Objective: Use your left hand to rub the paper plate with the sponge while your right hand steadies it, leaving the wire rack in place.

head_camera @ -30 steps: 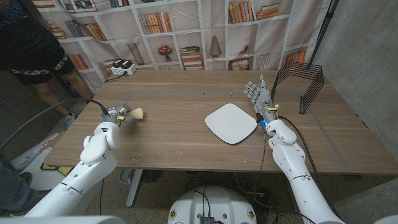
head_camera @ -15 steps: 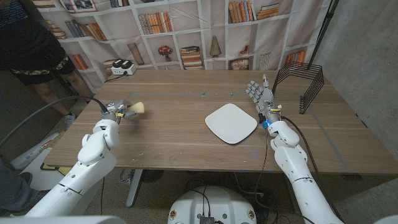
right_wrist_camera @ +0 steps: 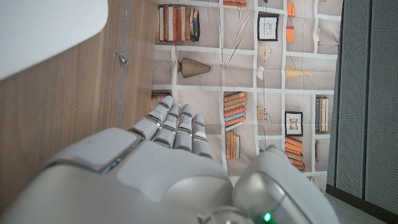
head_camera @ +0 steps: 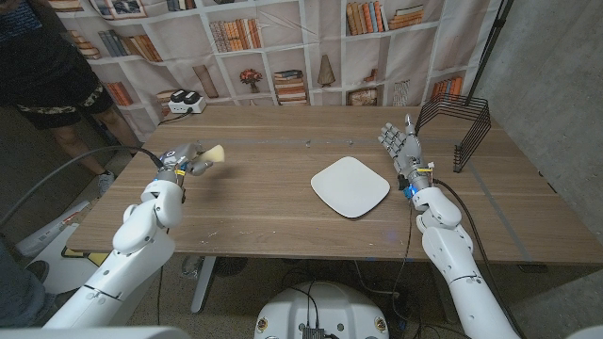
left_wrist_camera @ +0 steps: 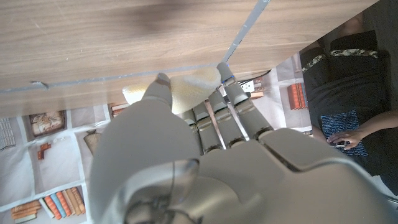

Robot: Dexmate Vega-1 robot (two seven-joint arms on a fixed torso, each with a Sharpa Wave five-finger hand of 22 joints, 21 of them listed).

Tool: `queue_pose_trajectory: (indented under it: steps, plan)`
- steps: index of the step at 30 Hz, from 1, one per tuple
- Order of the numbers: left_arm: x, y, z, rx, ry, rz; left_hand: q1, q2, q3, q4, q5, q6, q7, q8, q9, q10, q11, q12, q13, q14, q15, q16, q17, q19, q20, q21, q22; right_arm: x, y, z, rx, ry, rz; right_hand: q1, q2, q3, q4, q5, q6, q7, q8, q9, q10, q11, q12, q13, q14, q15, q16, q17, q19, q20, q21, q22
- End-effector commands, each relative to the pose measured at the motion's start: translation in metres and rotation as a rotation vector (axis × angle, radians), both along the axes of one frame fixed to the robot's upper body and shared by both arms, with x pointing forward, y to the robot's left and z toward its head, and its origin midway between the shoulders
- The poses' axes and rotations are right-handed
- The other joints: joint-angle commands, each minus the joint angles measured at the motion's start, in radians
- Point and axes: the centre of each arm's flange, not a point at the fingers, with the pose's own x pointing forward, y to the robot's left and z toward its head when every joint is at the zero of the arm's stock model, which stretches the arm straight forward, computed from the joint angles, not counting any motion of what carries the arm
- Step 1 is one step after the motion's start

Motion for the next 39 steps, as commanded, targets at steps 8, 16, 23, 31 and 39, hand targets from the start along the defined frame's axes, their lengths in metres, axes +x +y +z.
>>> queue_pose_trajectory:
  steps: [8, 16, 23, 31, 39]
  plan:
    - [-0.021, -0.025, 0.008, 0.003, -0.166, -0.119, 0.003, -0.016, 0.011, 0.011, -0.004, -0.017, 0.003, -0.014, 0.003, -0.025, 0.002, -0.016, 0.003, -0.04, -0.053, -0.023, -0.002, -0.04, -0.008, -0.001, -0.001, -0.016, -0.018, -0.004, -0.014, -0.036, -0.001, 0.009, 0.002, 0.003, -0.008, -0.004, 0.011, -0.003, -0.001, 0.005, 0.007, 0.002, 0.0, 0.003, 0.01, -0.002, -0.003, 0.005, 0.01, -0.007, -0.004, 0.005]
    - [-0.024, -0.045, 0.014, 0.016, -0.186, -0.158, 0.003, -0.018, 0.015, 0.012, -0.005, -0.02, 0.0, -0.017, 0.003, -0.027, -0.001, -0.019, 0.004, -0.052, -0.056, -0.03, -0.003, -0.05, -0.012, -0.003, -0.002, -0.026, -0.033, -0.007, -0.027, -0.047, 0.016, 0.01, 0.002, 0.003, -0.009, -0.004, 0.013, -0.003, 0.0, 0.005, 0.008, 0.001, 0.0, 0.003, 0.011, -0.002, -0.003, 0.005, 0.011, -0.007, -0.005, 0.005]
    - [-0.027, -0.07, 0.017, 0.016, -0.188, -0.166, 0.002, -0.019, 0.017, 0.014, -0.005, -0.025, 0.0, -0.022, 0.003, -0.034, -0.001, -0.023, 0.004, -0.056, -0.056, -0.034, -0.004, -0.058, -0.012, -0.004, -0.003, -0.034, -0.046, -0.009, -0.038, -0.057, 0.044, 0.011, 0.003, 0.003, -0.009, -0.004, 0.015, -0.005, 0.0, 0.005, 0.011, -0.001, 0.001, 0.003, 0.012, -0.004, -0.003, 0.005, 0.011, -0.006, -0.007, 0.005]
    - [-0.027, -0.095, 0.025, 0.041, -0.231, -0.21, 0.0, -0.021, 0.019, 0.017, -0.006, -0.029, 0.0, -0.025, 0.003, -0.037, -0.002, -0.026, 0.004, -0.058, -0.062, -0.036, -0.004, -0.063, -0.013, -0.004, -0.004, -0.046, -0.063, -0.008, -0.059, -0.086, 0.058, 0.01, 0.003, 0.002, -0.01, -0.005, 0.016, -0.006, 0.0, 0.005, 0.013, -0.002, 0.001, 0.003, 0.012, -0.005, -0.003, 0.006, 0.012, -0.007, -0.008, 0.005]
    - [-0.023, -0.113, 0.029, 0.091, -0.302, -0.26, 0.0, -0.029, 0.02, 0.016, -0.007, -0.035, -0.01, -0.03, 0.003, -0.042, -0.008, -0.03, 0.005, -0.069, -0.065, -0.044, -0.006, -0.075, -0.023, -0.007, -0.006, -0.059, -0.073, -0.002, -0.109, -0.152, 0.059, 0.011, 0.004, 0.002, -0.011, -0.005, 0.017, -0.008, 0.0, 0.005, 0.014, -0.001, 0.001, 0.003, 0.013, -0.004, -0.003, 0.006, 0.014, -0.007, -0.009, 0.005]
